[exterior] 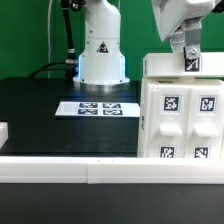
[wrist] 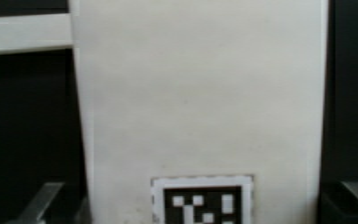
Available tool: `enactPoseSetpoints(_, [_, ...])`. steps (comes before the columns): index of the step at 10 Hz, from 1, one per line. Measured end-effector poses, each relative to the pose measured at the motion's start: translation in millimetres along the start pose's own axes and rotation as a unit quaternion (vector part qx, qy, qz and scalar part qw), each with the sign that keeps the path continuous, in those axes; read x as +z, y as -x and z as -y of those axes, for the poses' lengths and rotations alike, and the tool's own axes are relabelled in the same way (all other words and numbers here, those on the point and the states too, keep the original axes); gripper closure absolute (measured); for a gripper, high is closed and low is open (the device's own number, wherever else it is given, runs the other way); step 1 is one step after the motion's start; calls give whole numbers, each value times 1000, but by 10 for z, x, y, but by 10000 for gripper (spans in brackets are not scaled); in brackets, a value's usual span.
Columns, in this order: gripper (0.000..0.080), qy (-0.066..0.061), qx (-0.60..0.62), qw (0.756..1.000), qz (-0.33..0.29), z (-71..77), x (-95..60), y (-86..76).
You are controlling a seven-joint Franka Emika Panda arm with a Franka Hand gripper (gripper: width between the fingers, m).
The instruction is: Assemble cabinet
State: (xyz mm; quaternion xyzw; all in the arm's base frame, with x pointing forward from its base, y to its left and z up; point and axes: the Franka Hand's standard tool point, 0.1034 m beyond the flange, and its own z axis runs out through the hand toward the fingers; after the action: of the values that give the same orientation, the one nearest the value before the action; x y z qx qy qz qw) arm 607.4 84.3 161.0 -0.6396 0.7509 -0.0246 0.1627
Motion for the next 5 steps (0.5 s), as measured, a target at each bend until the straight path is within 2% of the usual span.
enactPoseSetpoints(2, [243,7,35,999,4,1,-6,-15])
enactPoseSetpoints(5, [243,8,76,997,9,-1,-6,-7])
